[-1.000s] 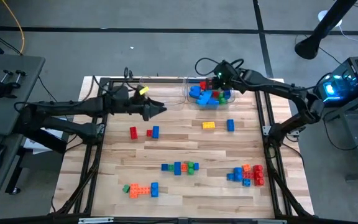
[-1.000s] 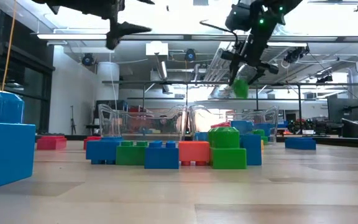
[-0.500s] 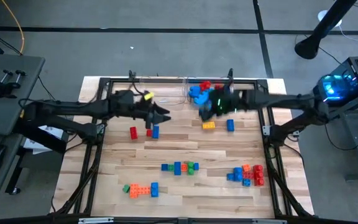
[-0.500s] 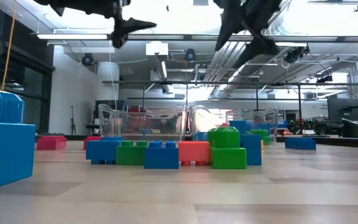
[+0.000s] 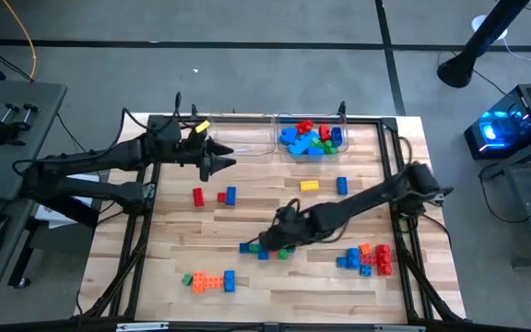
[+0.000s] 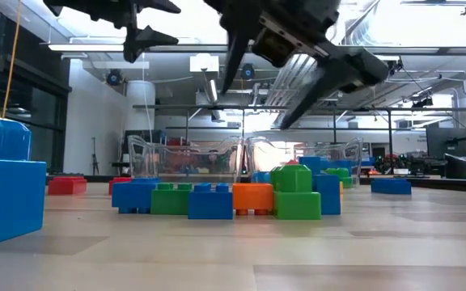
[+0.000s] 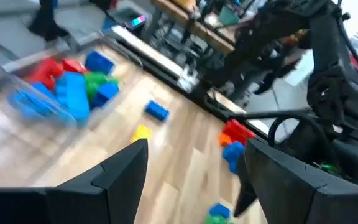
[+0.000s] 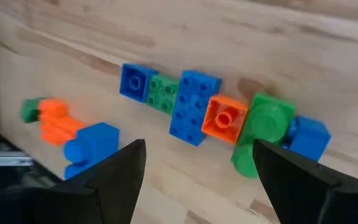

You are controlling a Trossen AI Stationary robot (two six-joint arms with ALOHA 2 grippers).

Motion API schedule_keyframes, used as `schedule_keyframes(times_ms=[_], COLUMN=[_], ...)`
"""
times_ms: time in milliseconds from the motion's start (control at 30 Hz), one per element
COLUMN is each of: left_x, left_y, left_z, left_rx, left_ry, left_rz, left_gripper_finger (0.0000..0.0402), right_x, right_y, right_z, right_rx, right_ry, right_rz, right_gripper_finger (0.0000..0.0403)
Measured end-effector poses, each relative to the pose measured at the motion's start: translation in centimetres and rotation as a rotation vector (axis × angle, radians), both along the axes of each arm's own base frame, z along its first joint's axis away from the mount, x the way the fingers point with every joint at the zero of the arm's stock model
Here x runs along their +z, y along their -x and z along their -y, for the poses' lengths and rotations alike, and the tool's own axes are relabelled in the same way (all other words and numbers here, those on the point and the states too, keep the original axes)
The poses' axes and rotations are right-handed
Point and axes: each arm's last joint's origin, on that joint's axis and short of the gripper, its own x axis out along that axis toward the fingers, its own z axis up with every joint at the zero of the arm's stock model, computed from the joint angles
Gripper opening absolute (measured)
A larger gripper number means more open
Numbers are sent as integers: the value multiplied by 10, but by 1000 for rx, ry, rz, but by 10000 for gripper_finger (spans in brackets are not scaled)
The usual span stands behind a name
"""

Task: Sort blocks by size
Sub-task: Put the green lego piece into the right transparent bin

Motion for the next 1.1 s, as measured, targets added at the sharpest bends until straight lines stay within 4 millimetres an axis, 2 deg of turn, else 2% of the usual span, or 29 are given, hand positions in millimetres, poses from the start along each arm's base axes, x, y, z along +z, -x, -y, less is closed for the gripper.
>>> schedule_keyframes(times_ms=[133, 267, 467, 667, 1100], left_x=[-2, -2, -3, -3, -3], left_y=[0, -1, -4, -3, 2], left_z=[6, 20, 53, 81, 107], left_rx=[-74, -153, -198, -175, -248], left_ry=[102, 192, 263, 263, 259], left_rz=[-16, -26, -45, -49, -59], left_gripper_finger=[252, 252, 252, 252, 252], right_x=[0, -8, -29, -30, -36], right_y=[-15, -22, -20, -20, -16], right_z=[-7, -12, -11, -10, -13], right_rx=[28, 97, 99, 56, -77], right_ry=[44, 56, 94, 132, 105], right_rz=[-93, -137, -250, -241, -294], right_gripper_finger=[293, 293, 293, 293, 293])
